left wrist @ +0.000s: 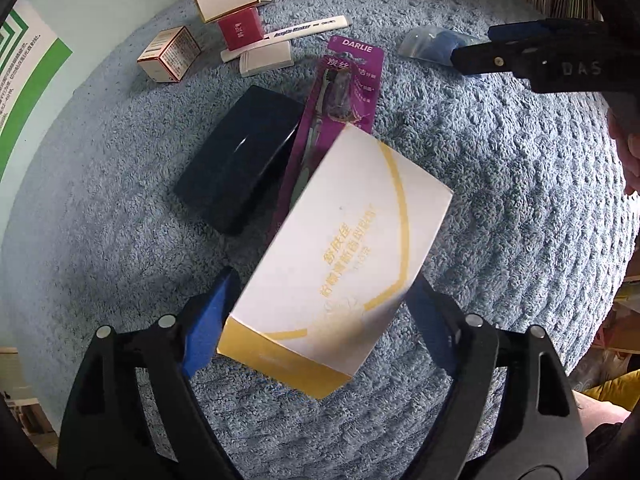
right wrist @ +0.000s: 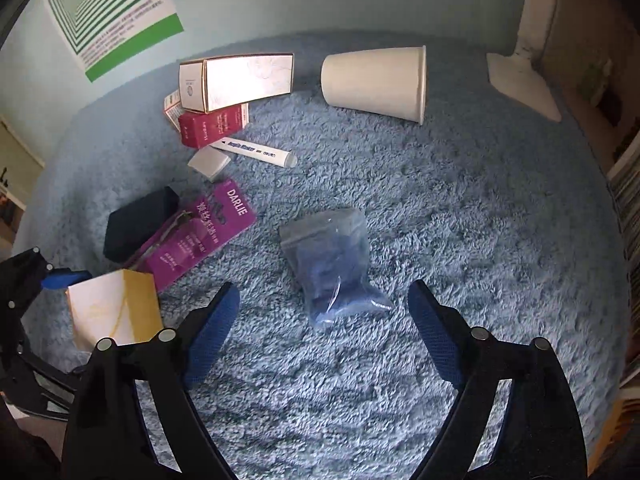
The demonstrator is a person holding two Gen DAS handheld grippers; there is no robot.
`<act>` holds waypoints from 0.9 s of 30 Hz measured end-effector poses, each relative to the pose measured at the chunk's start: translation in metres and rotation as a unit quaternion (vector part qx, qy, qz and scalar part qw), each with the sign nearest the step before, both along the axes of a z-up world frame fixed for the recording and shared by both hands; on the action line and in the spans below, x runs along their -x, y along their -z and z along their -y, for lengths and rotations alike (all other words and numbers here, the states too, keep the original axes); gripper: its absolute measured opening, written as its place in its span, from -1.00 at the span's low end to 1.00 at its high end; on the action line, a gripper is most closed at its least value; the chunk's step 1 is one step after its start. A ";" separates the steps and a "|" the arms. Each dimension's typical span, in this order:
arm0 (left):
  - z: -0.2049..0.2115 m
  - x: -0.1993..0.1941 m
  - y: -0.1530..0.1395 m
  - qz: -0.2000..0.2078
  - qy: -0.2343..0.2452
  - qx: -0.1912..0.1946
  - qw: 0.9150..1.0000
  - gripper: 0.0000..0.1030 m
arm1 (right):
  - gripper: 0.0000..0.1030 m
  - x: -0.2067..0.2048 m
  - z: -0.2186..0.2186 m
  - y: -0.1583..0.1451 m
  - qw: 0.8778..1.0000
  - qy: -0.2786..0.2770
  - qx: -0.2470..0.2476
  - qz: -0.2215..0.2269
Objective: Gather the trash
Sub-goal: 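Grasp the white-and-yellow box with the left tool while the right tool grasps the blue bag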
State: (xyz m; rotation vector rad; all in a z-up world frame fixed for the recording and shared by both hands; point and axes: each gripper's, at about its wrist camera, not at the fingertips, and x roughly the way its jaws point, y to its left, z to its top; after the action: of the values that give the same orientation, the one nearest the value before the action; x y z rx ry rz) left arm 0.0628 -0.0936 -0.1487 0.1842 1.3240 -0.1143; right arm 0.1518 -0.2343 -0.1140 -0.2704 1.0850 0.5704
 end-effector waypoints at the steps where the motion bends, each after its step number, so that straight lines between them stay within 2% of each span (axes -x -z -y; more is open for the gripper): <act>1: -0.002 -0.001 0.000 -0.001 -0.005 0.002 1.000 0.52 | 0.34 -0.001 -0.003 0.004 1.000 -0.007 0.009 -0.003; 2: -0.003 -0.001 0.000 0.000 -0.007 0.003 1.000 0.46 | 0.30 -0.003 -0.007 0.009 1.000 -0.016 0.023 -0.006; 3: -0.004 -0.001 0.000 0.001 -0.007 0.003 1.000 0.40 | 0.11 -0.003 -0.010 0.013 0.999 -0.020 0.037 -0.009; 4: -0.004 -0.001 0.001 0.002 -0.007 0.002 1.000 0.38 | -0.17 -0.004 -0.011 0.017 0.999 -0.025 0.044 -0.015; 6: -0.006 0.000 0.000 0.003 -0.009 0.003 1.000 0.29 | -0.18 -0.002 -0.009 0.015 0.999 -0.020 0.035 -0.015; 10: -0.018 0.008 -0.008 0.006 -0.017 0.018 1.000 0.28 | -0.18 0.009 0.004 0.003 1.000 -0.009 0.009 -0.012; 16: -0.034 0.013 -0.035 0.025 -0.019 0.026 0.999 0.28 | -0.18 0.028 0.035 -0.013 0.998 0.050 -0.036 -0.018; 22: -0.016 0.017 -0.063 0.055 0.027 0.024 0.998 0.28 | -0.18 0.068 0.066 -0.037 0.990 0.119 -0.073 -0.004; 27: 0.011 0.026 -0.067 0.066 0.094 0.026 0.993 0.28 | -0.18 0.104 0.085 -0.049 0.981 0.175 -0.084 0.013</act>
State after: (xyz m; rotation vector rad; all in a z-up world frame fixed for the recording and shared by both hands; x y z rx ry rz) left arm 0.0366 -0.1050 -0.0819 0.2686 1.1689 -0.2908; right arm 0.0476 -0.3191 -0.0648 0.0623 1.0227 0.3382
